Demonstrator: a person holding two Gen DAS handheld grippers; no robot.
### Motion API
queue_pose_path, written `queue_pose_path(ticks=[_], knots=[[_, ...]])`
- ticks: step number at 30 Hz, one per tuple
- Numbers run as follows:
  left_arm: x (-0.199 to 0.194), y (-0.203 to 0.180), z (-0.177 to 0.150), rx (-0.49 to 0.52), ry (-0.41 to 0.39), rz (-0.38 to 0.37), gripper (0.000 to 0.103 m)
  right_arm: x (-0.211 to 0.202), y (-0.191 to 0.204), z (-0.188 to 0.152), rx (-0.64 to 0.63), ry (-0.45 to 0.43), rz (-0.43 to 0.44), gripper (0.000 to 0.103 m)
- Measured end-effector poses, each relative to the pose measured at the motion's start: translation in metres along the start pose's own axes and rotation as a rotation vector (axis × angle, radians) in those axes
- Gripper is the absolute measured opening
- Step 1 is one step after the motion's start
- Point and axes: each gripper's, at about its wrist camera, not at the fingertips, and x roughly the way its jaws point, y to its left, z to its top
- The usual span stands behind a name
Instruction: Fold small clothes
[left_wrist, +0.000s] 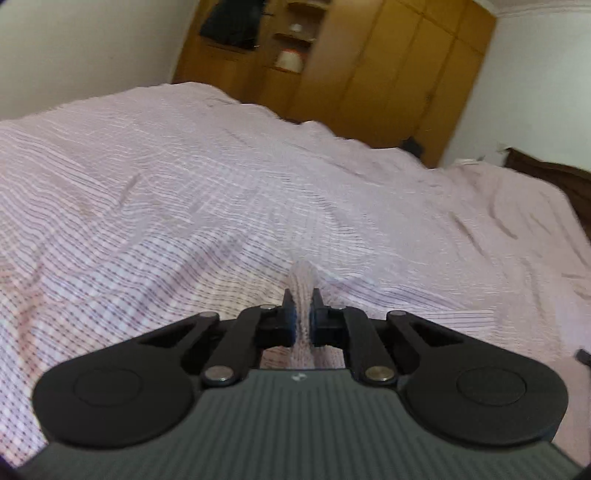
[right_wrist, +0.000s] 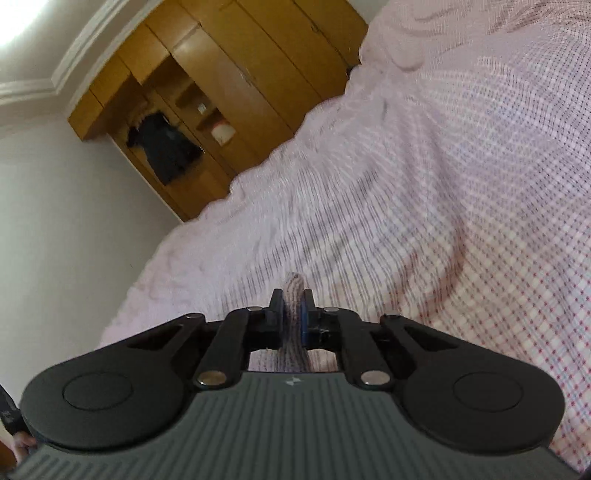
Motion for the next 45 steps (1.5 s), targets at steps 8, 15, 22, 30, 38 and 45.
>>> queue_pose_path(ticks=[8,15,22,30,38,45], knots=[[0.046,0.009,-0.018,-0.005,0.199,0.091,0.013,0.049,-0.021,0.001,0.047,0.149,-0.134,0.009],[-0.157,-0.019,-0.075,0.058,-0.194,0.342,0.040,-0.006,0.087,-0.013,-0.621,-0.084,-0.349,0.070],[-0.162,-0.004,-0.145,0.034,-0.064,0.125,0.014,-0.066,0.164,-0.099,-0.483,0.020,-0.184,0.071],[-0.196,0.096,-0.164,-0.555,-0.019,-0.036,0.019,-0.021,0.213,-0.153,-0.546,0.276,-0.487,0.083],[-0.210,0.107,-0.178,-0.806,-0.166,-0.260,0.054,0.009,0.422,-0.174,-0.882,0.335,-0.195,0.103],[-0.168,0.067,-0.174,-0.528,-0.012,-0.121,0.031,0.074,0.500,-0.213,-1.042,0.606,-0.196,0.103]])
